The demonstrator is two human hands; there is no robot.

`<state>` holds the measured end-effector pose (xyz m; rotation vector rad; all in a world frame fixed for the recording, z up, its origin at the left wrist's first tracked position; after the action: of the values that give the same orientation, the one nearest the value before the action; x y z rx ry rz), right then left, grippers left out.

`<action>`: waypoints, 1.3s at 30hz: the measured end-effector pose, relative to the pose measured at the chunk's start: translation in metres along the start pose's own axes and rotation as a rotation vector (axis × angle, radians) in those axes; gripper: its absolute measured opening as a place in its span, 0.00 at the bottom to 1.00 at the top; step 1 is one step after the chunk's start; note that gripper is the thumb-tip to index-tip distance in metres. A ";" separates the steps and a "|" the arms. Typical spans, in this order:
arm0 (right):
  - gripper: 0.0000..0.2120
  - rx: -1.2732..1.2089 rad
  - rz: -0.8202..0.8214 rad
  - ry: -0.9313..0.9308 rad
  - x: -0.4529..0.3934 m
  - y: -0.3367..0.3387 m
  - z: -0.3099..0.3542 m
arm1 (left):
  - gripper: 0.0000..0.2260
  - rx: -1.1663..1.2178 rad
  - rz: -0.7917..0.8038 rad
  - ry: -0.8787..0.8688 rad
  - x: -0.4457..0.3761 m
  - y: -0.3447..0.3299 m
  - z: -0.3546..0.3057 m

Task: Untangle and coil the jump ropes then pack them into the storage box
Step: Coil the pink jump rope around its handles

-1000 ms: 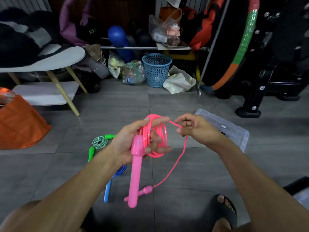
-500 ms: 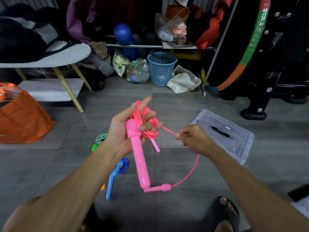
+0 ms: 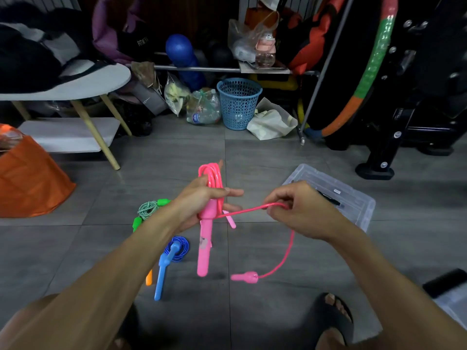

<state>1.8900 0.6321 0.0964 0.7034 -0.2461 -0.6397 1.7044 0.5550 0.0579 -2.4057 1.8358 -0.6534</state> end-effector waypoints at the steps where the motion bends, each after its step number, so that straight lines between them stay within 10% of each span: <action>1: 0.10 -0.002 -0.055 0.006 0.001 0.004 -0.002 | 0.26 -0.041 0.012 0.021 0.001 -0.002 0.002; 13: 0.07 -0.206 -0.223 0.062 -0.015 0.006 -0.002 | 0.15 -0.304 0.533 0.240 0.026 -0.034 0.011; 21: 0.03 -0.340 -0.137 -0.096 -0.030 0.004 -0.041 | 0.24 0.282 0.763 0.137 0.028 -0.017 0.001; 33: 0.07 -0.299 -0.107 -0.228 -0.034 -0.023 -0.051 | 0.37 0.555 0.323 -0.116 0.016 -0.002 -0.011; 39: 0.03 -0.384 0.245 -0.208 -0.019 -0.050 -0.018 | 0.33 0.390 0.109 -0.183 0.007 -0.010 -0.010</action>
<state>1.8592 0.6243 0.0502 0.2324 -0.3827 -0.5053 1.7119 0.5538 0.0718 -2.0296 1.5820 -0.6819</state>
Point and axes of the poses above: each hand's wrist, its own x-axis away from the middle knuckle, its own y-axis out of the back of the hand, z = x × y, the point moved 2 cm from there along -x, towards the middle knuckle, and after that the axes turned 3 degrees about x, right-handed, at the moved point
